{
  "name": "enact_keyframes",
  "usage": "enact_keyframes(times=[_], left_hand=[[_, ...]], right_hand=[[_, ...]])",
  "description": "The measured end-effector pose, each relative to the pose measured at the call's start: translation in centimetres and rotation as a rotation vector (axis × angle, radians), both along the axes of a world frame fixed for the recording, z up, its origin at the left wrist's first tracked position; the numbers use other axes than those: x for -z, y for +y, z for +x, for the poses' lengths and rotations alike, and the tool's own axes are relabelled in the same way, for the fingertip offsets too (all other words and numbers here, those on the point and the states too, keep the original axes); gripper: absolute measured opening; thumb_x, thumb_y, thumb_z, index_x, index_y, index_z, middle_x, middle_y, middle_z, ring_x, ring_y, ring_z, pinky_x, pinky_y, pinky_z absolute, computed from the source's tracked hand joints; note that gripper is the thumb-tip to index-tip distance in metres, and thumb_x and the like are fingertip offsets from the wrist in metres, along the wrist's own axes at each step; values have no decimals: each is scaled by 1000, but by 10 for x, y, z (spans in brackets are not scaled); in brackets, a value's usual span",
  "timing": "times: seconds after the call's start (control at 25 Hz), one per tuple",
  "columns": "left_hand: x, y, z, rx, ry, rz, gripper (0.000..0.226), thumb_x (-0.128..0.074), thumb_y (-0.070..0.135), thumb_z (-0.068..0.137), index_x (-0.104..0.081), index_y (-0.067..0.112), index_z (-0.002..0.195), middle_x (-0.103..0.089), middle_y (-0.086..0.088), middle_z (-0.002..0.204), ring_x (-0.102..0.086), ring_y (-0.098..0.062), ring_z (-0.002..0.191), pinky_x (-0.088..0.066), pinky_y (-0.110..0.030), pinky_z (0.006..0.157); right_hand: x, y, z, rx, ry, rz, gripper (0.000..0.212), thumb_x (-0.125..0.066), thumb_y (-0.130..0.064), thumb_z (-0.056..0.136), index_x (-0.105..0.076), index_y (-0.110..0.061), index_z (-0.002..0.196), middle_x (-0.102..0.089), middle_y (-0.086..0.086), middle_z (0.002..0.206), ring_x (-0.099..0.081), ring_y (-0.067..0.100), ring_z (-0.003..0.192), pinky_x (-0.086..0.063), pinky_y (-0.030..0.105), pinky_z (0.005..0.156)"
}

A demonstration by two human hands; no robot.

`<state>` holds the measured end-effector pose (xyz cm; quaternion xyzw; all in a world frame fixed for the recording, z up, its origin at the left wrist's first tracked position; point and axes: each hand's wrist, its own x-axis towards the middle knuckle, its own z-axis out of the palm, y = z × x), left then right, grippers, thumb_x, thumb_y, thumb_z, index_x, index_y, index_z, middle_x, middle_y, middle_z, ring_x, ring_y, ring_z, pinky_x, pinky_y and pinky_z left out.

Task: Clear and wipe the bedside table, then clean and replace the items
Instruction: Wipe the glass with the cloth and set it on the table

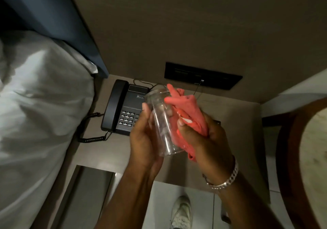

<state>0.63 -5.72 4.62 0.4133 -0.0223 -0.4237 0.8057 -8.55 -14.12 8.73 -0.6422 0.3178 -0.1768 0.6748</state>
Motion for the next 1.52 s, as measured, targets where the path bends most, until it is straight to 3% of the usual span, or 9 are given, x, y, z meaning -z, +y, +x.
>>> enact_keyframes(times=[0.16,0.32,0.4,0.64,0.76,0.88,1.2,1.44,1.52], left_hand=[[20,-3,7,-21,-222,290,65,-20,50,101,-56,-1,121,-67,-23,108,-65,-33,99,-53,-49,88],[29,0,20,93,-211,406,63,-31,59,94,-63,9,118,-70,-18,113,-65,-32,108,-51,-55,93],[29,-3,22,144,-186,392,65,-42,65,84,-65,13,117,-72,-13,113,-68,-26,104,-54,-47,84],[45,-31,2,-28,-64,313,66,-47,52,89,-51,-6,120,-60,-29,107,-62,-43,96,-50,-62,93],[54,-41,0,-115,-134,284,58,-58,37,90,-43,-6,126,-57,-18,95,-64,-26,80,-57,-36,73],[74,-42,-2,-147,-327,377,62,-73,20,78,-43,5,130,-60,-1,106,-68,-3,84,-54,-14,67],[134,-38,-19,-11,-757,604,66,-80,11,64,-43,36,112,-57,36,103,-61,-2,101,-51,-26,87],[97,-35,-34,21,-886,831,71,-80,19,74,-41,13,132,-52,-1,129,-51,-17,123,-44,-31,102],[57,-26,-53,-1,-630,755,60,-69,50,78,-50,22,127,-60,2,122,-58,-15,113,-49,-29,89]], right_hand=[[12,-9,0,-98,-91,191,40,-72,-11,69,-68,-27,106,-77,-10,93,-72,9,89,-56,16,67],[30,-12,-2,-174,19,2,62,-74,-13,68,-56,-22,126,-65,-7,125,-64,6,109,-55,17,83],[41,-9,-1,-173,45,35,58,-74,-19,74,-55,-21,128,-67,-7,122,-64,7,109,-55,19,86],[69,-24,-3,105,-69,767,43,-49,-24,84,-57,-10,124,-74,11,103,-72,27,90,-61,37,69],[88,-22,-21,170,-37,1030,42,-43,-31,88,-58,-15,124,-68,17,115,-71,29,92,-61,34,62],[108,-22,-40,286,-59,989,50,-47,-26,86,-50,-15,135,-62,17,129,-63,35,111,-61,41,78],[117,-37,-68,286,-260,733,51,-46,-12,91,-38,-10,142,-45,18,145,-48,34,130,-43,50,104],[101,-27,-84,214,-134,334,53,-54,-7,84,-45,-6,136,-54,6,139,-52,21,128,-38,55,109],[85,-26,-90,171,-29,94,54,-63,-12,79,-51,-14,131,-57,4,136,-57,16,123,-47,48,103]])
